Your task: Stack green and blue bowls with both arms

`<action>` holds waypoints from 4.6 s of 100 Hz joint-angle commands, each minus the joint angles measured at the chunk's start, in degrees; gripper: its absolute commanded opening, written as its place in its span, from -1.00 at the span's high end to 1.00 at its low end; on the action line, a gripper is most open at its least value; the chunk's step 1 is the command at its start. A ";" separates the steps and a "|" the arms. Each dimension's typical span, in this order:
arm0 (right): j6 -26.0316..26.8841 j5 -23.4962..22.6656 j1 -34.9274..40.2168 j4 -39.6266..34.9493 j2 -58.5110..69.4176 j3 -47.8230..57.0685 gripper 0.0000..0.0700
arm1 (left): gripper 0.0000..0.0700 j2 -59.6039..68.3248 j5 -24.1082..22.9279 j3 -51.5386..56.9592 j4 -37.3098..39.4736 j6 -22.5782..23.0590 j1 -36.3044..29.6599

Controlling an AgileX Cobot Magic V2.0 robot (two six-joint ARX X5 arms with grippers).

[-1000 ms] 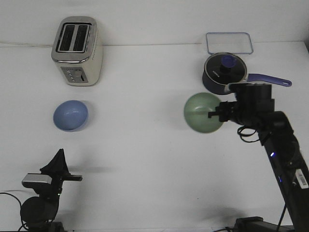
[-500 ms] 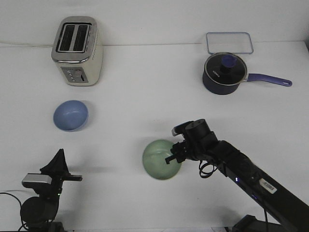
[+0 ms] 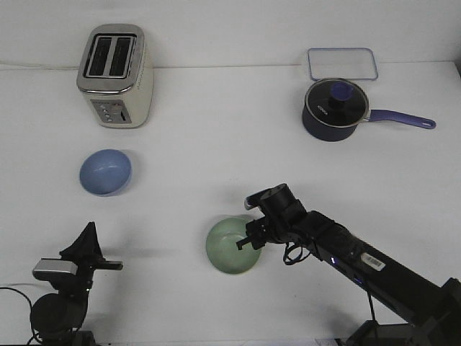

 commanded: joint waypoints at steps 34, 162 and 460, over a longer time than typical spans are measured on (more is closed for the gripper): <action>-7.10 0.11 -6.95 1.22 -11.56 4.28 0.13 | 0.97 0.35 -1.46 2.97 -1.29 -16.81 -0.02; -9.94 0.90 -22.10 14.88 -35.01 -17.16 0.13 | -0.90 92.83 2.47 62.27 -28.89 -10.01 12.11; -13.00 10.88 -22.10 19.23 -49.68 -20.50 1.00 | 0.97 39.74 0.87 40.96 -13.92 3.52 5.68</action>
